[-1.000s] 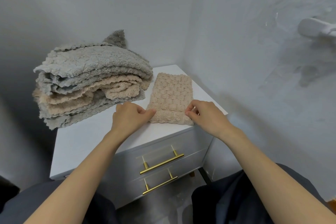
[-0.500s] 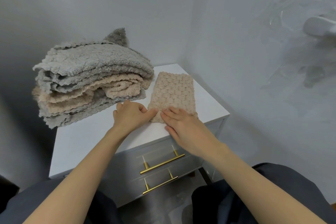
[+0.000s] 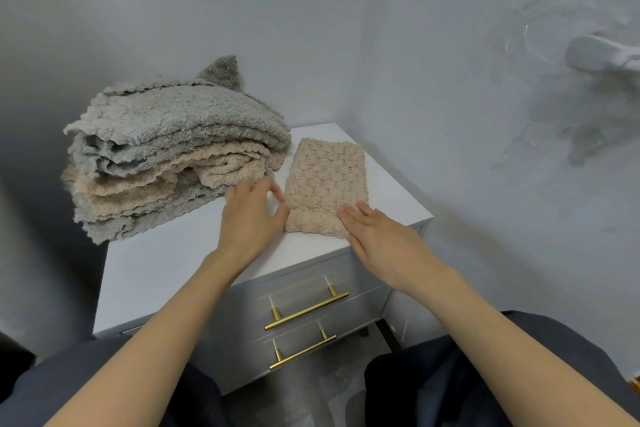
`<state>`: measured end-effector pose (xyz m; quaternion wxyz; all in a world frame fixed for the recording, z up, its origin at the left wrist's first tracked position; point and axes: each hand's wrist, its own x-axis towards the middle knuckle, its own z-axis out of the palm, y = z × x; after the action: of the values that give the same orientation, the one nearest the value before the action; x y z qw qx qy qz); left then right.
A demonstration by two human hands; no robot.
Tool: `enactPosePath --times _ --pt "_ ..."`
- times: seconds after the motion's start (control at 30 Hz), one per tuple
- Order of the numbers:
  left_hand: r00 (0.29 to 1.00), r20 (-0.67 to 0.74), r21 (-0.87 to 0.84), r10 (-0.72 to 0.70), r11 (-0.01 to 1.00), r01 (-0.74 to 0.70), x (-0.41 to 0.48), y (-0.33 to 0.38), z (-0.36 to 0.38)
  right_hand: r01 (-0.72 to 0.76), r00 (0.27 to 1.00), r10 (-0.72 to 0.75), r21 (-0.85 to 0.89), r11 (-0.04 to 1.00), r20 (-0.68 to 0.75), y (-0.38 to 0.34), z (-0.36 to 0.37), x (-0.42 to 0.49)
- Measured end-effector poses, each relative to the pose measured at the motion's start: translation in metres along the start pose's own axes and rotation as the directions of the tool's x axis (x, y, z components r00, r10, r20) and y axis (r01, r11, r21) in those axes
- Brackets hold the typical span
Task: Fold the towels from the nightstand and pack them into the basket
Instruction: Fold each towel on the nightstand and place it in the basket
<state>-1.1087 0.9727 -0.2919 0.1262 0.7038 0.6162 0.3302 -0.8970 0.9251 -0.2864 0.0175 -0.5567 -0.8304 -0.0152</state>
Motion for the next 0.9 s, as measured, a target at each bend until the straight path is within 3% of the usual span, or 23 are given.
enactPosePath --times 0.07,0.13,0.27,0.43,0.57,0.7,0.8,0.9 --pt "0.967 0.011 -0.053 0.254 0.966 -0.253 -0.003 0.001 -0.003 0.006 1.000 -0.006 0.013 1.000 -0.013 0.000 0.001 -0.001" --pt "0.915 0.093 -0.047 0.393 0.920 -0.390 -0.004 0.000 -0.006 -0.013 0.999 0.016 0.075 0.997 -0.036 0.000 0.000 -0.002" --pt "0.902 0.206 -0.025 0.378 0.924 -0.382 -0.003 -0.006 -0.012 -0.017 0.995 0.024 0.071 0.997 -0.095 0.005 -0.002 -0.001" --pt "0.892 0.223 0.064 0.393 0.907 -0.416 -0.007 -0.011 -0.012 -0.044 0.968 0.042 -0.003 0.999 -0.246 0.019 -0.009 0.003" --pt "0.924 0.183 0.000 0.335 0.940 -0.341 -0.006 -0.008 -0.008 -0.126 0.965 0.117 -0.023 0.992 -0.235 0.031 -0.014 0.002" --pt "0.963 0.188 -0.172 0.193 0.972 -0.161 -0.004 0.002 -0.003 -0.228 0.950 0.271 0.247 0.942 -0.157 0.040 -0.016 0.002" --pt "0.981 0.190 -0.283 0.039 0.959 0.017 0.001 0.004 0.001 -0.297 0.924 0.375 0.467 0.833 -0.081 0.043 -0.017 0.006" --pt "0.981 0.179 -0.346 -0.074 0.929 0.133 0.004 0.007 0.006 -0.376 0.883 0.468 0.568 0.732 -0.018 0.043 -0.017 0.014"
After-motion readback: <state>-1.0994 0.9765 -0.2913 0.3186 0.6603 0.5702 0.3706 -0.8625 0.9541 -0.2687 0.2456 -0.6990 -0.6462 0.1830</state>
